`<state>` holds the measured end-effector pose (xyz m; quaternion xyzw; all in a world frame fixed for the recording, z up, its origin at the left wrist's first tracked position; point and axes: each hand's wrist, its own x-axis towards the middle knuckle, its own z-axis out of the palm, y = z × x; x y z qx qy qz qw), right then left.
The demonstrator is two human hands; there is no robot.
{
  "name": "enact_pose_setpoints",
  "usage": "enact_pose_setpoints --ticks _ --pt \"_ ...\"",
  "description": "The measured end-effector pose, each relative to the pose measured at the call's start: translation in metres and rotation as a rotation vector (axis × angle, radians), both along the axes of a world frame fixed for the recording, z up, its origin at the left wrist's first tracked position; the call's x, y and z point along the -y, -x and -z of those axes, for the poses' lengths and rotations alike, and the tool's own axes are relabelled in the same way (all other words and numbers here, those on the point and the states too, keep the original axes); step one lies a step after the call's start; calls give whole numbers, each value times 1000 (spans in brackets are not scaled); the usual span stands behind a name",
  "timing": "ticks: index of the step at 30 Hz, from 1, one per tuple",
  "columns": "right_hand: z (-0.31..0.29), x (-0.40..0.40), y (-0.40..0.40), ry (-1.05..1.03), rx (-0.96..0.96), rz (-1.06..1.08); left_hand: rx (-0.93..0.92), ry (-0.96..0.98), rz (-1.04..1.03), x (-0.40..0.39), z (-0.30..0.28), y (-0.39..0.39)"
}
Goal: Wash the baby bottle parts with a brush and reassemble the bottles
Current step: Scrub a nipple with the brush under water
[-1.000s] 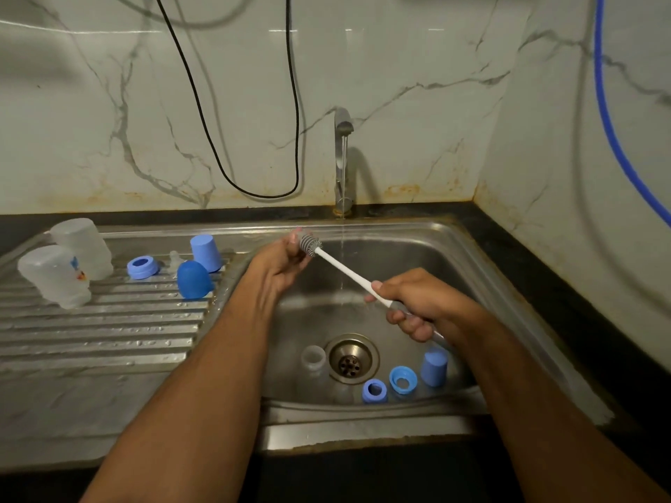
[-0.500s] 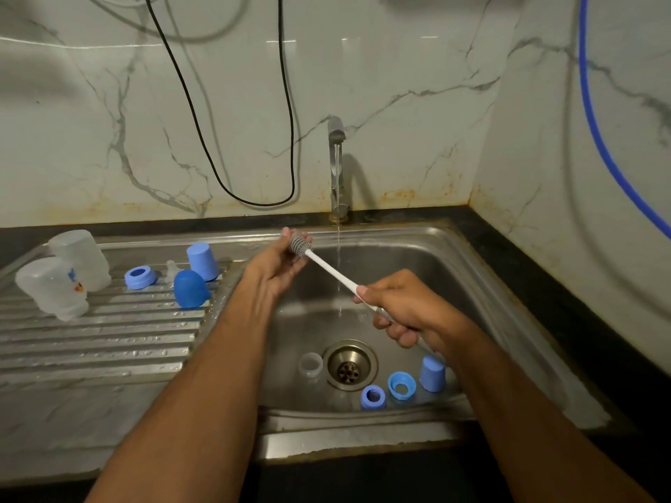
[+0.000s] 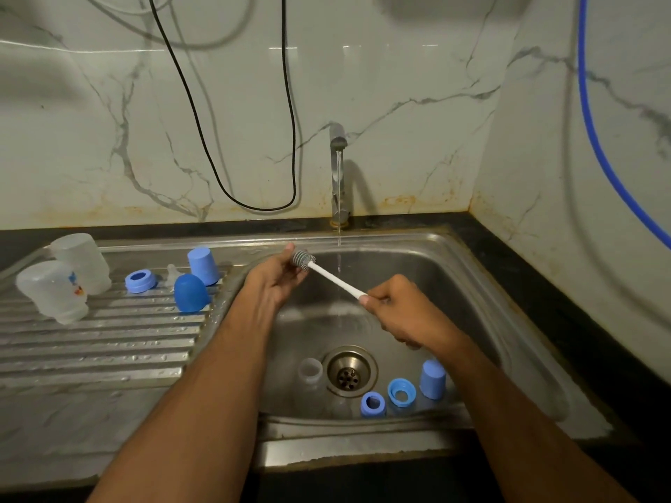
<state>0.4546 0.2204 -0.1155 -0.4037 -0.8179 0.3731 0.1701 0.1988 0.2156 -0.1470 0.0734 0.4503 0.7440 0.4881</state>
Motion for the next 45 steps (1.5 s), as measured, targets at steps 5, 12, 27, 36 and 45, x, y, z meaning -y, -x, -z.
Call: enact_pose_setpoints --ticks 5,12,27,36,45 --pt "-14 -7 -13 645 -200 21 202 -327 10 4 -8 -6" --pt "-3 -2 -9 -548 300 -24 -53 202 26 1 10 -3" --pt "-15 -5 -10 577 -206 23 116 -354 56 4 -10 -13" --pt "-1 1 1 -450 242 -51 34 32 4 -3 2 1" --pt "-17 -1 -10 736 -250 13 280 -429 49 7 -14 -13"
